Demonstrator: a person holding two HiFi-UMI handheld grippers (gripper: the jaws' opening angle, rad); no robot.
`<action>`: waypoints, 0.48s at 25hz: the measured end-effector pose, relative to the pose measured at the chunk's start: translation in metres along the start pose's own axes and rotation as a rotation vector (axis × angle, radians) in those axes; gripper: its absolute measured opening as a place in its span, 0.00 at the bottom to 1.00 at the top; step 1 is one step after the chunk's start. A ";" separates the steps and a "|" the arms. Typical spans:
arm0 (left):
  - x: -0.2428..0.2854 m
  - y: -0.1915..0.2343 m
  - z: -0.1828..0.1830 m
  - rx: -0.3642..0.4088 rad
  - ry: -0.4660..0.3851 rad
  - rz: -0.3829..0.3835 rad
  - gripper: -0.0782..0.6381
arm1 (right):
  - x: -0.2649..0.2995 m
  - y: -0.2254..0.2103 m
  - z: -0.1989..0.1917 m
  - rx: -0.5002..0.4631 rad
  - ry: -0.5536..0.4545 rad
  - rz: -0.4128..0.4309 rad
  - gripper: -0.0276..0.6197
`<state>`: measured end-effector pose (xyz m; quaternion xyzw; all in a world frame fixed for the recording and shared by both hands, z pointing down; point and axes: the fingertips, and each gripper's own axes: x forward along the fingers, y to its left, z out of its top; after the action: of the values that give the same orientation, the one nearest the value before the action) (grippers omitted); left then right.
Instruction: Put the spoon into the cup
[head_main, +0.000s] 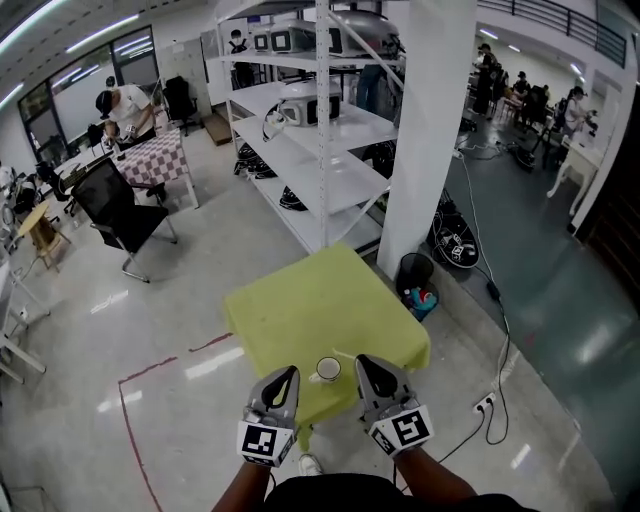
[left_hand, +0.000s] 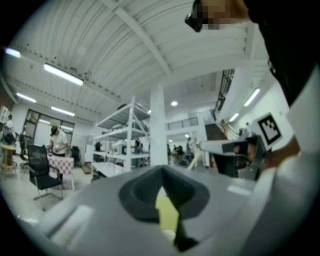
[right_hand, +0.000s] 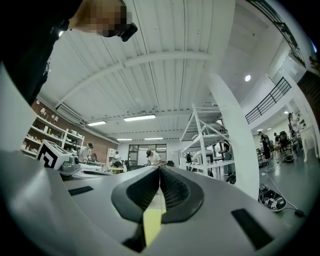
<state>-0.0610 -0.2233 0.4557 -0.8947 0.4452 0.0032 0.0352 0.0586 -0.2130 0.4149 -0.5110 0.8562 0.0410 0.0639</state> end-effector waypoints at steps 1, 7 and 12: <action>0.003 0.007 0.000 -0.007 -0.009 0.000 0.12 | 0.005 0.001 -0.003 -0.001 0.006 -0.004 0.06; 0.009 0.038 -0.008 -0.023 -0.014 -0.028 0.12 | 0.020 0.011 -0.019 -0.012 0.033 -0.046 0.06; 0.010 0.048 -0.018 -0.010 -0.010 -0.052 0.12 | 0.027 0.015 -0.023 -0.029 0.041 -0.081 0.06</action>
<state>-0.0939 -0.2617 0.4704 -0.9061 0.4216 0.0091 0.0329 0.0310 -0.2319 0.4333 -0.5468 0.8353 0.0402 0.0406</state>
